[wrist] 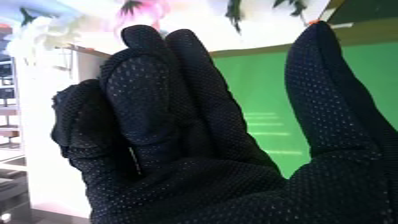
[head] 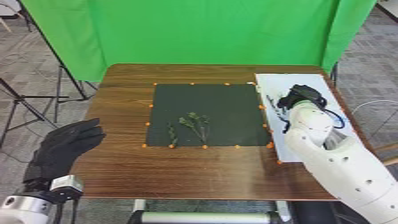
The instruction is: Arrange flowers
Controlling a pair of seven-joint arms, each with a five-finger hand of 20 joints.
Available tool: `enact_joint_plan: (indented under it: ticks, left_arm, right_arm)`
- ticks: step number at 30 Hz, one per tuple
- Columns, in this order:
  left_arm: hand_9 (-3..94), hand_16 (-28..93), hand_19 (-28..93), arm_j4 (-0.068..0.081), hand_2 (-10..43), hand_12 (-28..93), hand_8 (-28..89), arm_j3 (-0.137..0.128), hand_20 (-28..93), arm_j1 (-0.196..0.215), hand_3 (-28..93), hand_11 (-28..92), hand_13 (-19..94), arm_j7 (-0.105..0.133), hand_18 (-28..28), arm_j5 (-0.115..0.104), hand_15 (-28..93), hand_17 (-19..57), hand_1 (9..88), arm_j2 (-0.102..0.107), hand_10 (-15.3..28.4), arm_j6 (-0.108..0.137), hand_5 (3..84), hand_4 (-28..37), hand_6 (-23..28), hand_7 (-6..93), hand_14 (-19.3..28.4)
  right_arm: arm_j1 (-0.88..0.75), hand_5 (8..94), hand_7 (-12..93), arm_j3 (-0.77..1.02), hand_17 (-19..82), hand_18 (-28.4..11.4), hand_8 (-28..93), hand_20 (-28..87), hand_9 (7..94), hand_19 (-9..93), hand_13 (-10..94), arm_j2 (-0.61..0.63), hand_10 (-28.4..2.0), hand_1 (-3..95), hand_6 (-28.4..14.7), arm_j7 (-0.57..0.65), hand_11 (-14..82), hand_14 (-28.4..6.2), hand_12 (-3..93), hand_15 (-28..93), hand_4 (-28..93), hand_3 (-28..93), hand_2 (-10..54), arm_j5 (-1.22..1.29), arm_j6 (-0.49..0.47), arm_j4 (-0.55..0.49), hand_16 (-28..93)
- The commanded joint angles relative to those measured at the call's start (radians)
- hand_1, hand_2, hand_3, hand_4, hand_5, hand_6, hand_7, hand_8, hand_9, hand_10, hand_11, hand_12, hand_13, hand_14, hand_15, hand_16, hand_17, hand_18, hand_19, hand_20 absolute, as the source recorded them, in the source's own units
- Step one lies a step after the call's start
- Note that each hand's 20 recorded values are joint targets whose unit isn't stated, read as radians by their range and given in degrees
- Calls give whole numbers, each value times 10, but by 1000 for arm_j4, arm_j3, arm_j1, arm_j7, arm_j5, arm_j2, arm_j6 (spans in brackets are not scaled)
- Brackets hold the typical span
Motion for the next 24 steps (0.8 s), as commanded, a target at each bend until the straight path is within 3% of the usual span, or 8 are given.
enact_joint_plan:
  ticks: [1,11,24]
  left_arm:
    - [396,-135,583,4,40,111,-103,7,112,-13,819,355,257,-15,226,2,626,-88,272,-12,222,-12,460,-171,132,189,284]
    - [396,-135,583,9,41,111,-104,13,112,-42,817,357,258,-43,226,12,627,-88,272,-24,222,-30,457,-171,131,191,284]
    - [396,-135,583,13,40,111,-104,15,112,-52,819,358,257,-48,226,11,627,-88,272,-28,222,-34,456,-170,130,192,284]
  right_arm:
    - [-2,650,100,-46,511,-206,-86,214,629,932,686,-21,-233,267,-142,-4,180,-146,161,727,-230,732,6,-52,-3,6,191]
    - [-4,651,101,-65,507,-207,-87,209,625,932,683,-30,-234,275,-142,9,182,-145,162,729,-231,741,2,-60,-14,37,194]
    - [31,650,101,-77,505,-206,-88,206,621,932,681,-47,-232,280,-141,12,183,-144,162,730,-237,743,3,-59,-31,98,193]
